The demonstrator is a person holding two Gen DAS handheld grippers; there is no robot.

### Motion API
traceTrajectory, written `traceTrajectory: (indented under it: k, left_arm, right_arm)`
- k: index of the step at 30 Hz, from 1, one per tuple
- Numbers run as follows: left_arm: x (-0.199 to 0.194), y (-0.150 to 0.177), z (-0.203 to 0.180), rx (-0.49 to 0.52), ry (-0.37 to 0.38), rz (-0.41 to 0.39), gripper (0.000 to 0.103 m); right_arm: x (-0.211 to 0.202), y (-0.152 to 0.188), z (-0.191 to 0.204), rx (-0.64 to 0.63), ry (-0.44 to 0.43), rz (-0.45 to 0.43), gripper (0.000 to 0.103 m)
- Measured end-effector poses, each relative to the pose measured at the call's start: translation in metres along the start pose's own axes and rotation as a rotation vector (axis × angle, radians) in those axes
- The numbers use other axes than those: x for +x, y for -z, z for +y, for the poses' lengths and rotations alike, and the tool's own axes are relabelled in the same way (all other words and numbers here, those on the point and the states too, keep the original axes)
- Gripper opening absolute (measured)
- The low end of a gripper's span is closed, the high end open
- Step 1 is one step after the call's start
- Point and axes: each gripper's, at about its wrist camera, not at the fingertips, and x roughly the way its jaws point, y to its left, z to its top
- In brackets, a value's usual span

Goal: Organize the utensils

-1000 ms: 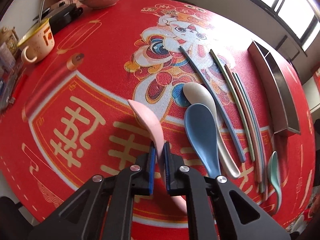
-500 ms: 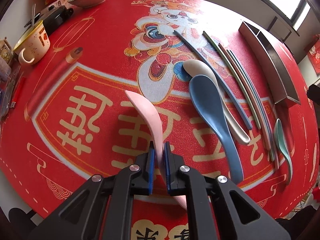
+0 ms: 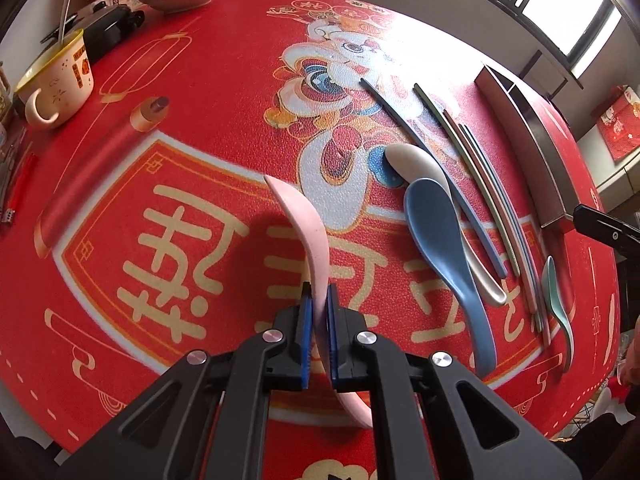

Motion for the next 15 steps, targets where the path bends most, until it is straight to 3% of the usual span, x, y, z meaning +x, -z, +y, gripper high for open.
traceTrajectory:
  k: [4,15]
  left_arm:
    - [0.004,-0.009,0.003,-0.014,0.028,-0.01,0.007]
    - [0.011,-0.022,0.006,0.008,0.066,-0.015,0.008]
  right_arm:
    - [0.014,-0.009,0.009,-0.056,0.006,-0.001,0.02]
    - [0.09,-0.033,0.05,-0.176,0.013,0.095,0.019]
